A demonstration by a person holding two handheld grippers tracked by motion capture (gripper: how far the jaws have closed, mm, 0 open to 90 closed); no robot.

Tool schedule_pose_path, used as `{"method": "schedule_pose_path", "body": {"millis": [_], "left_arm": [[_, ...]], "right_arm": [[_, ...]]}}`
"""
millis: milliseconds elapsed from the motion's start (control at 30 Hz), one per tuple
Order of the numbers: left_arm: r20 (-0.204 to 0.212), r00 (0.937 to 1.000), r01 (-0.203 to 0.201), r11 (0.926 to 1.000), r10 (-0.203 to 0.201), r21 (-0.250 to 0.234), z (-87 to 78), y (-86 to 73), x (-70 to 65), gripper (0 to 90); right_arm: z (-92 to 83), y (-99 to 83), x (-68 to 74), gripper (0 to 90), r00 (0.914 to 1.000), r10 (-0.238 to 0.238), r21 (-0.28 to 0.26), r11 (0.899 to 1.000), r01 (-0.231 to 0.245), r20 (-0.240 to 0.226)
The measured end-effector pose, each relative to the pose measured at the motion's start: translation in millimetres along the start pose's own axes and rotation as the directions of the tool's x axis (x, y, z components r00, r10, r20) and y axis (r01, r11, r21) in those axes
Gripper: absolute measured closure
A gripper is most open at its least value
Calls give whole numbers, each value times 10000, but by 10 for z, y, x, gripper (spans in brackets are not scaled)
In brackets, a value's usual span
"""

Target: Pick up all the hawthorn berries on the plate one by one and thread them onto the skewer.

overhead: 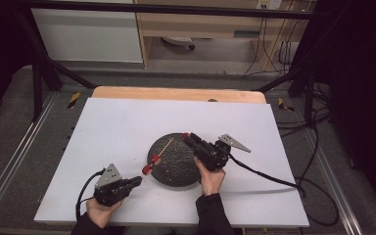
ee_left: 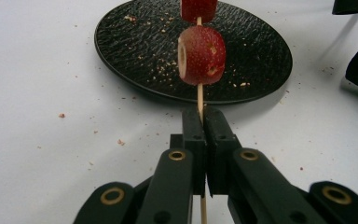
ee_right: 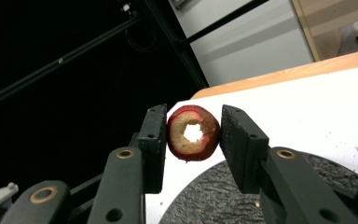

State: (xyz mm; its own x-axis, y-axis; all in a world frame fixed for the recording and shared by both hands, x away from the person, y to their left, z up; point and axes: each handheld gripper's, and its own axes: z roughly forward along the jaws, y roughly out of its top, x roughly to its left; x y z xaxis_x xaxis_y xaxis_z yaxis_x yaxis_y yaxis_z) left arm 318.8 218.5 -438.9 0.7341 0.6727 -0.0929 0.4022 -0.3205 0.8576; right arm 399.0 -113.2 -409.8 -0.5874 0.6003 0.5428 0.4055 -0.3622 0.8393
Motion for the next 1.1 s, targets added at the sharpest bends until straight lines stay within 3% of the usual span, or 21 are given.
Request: {"method": "schedule_pose_path", "body": {"millis": [500, 800, 1100], "left_arm": [[-168, 9998, 69, 9995, -74, -306, 46, 41, -68, 879], [-153, 9994, 285, 9975, -295, -646, 158, 160, -166, 879], [-159, 9994, 289, 9959, -303, -862, 313, 296, -314, 879]], "right_arm": [[76, 58, -36, 625, 9954, 926, -1059, 9898, -948, -262], [105, 143, -65, 625, 9854, 1616, -1692, 9710, -1686, -543], [108, 179, -76, 624, 9816, 1794, -2094, 9593, -1894, -660]]}}
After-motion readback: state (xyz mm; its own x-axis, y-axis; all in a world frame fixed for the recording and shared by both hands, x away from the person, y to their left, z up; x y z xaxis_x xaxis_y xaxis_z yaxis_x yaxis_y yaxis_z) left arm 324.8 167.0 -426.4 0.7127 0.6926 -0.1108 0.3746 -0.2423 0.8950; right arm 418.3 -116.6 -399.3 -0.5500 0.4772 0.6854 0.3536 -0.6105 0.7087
